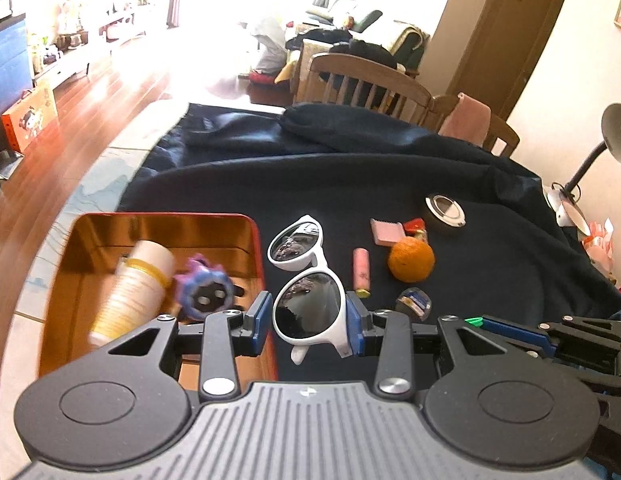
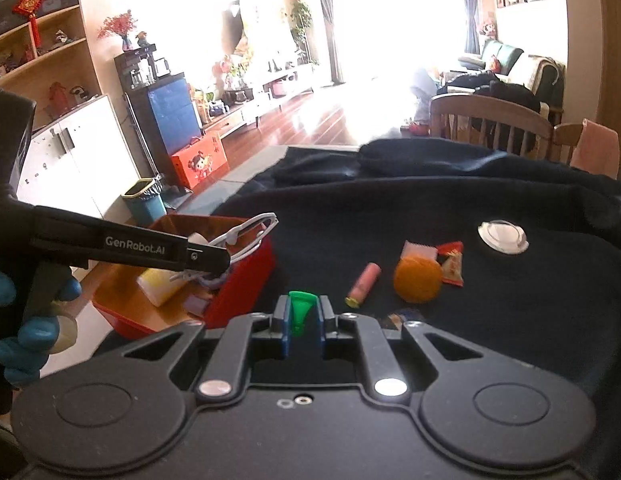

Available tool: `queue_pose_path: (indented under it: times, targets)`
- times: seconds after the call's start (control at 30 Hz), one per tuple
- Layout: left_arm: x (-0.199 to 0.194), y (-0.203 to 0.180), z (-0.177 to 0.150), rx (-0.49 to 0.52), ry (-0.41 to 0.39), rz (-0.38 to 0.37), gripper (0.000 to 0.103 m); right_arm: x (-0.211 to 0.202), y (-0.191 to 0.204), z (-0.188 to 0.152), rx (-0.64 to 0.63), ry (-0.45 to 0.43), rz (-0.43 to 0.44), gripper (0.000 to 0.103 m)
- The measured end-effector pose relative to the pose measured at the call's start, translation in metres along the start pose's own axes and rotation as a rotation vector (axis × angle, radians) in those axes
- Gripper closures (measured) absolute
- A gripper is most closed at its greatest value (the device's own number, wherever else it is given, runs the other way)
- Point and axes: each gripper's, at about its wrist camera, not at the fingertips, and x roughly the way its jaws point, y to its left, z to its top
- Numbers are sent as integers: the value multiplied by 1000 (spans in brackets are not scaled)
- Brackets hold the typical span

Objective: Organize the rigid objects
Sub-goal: 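Carry the sunglasses with the left tool to the tin while the right tool carries the pushpin, then open the left tool to drop the sunglasses in the tin while the right tool releases the pushpin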

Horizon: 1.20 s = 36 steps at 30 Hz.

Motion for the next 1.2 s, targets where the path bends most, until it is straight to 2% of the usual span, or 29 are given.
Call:
queue_pose_path:
  times: [0.33,0.63,0.9,1.2]
  targets:
    - [-20,53,7,-28,-24,26,65,19,47,14,-32,-16,31,91]
    - [-21,101,10,-43,-23,68,65,51,87,22,-66,14,61,91]
    - [-3,133,12,-33,13,83,65,86,104,18,-75,85,58,91]
    - [22,141,9,33,53,87,65,125,121,13,-135,175,40,91]
